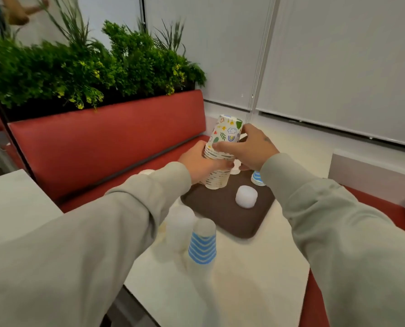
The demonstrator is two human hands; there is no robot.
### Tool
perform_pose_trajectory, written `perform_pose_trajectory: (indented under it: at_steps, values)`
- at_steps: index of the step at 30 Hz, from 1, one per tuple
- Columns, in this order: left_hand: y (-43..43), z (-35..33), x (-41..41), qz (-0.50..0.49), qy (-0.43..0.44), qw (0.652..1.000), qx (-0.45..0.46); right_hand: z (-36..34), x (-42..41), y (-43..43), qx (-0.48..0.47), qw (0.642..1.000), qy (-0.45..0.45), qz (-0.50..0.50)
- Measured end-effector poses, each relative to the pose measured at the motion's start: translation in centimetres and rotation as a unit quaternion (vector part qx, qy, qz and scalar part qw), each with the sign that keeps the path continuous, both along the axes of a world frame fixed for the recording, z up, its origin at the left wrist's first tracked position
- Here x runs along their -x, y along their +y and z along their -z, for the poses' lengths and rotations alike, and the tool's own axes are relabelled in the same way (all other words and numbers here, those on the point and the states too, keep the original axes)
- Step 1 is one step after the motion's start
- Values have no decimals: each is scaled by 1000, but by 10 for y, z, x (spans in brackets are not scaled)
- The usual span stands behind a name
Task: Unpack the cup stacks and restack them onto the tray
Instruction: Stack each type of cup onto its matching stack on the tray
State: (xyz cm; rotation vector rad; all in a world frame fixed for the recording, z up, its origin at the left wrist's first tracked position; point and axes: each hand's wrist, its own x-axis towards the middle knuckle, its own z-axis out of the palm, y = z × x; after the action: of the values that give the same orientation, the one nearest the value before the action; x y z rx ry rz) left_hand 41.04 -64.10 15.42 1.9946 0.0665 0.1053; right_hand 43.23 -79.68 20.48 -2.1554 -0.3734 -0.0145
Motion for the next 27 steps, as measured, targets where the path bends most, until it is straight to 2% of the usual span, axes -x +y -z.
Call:
perform_pose_trajectory:
  at_steps: [6,10,15,27]
  values:
    - [67,-9,-75,52,-12,998,-31,-2,-69,62,-23,998,39,33]
    - [109,5,-127,73,10,996,-57,11,-112,101,-33,995,66,70]
    - [145,29,-177,111,35,992,-45,32,-154,136,-28,990,78,116]
    - [162,78,-231,174,79,981,-29,82,-203,152,5,977,113,180]
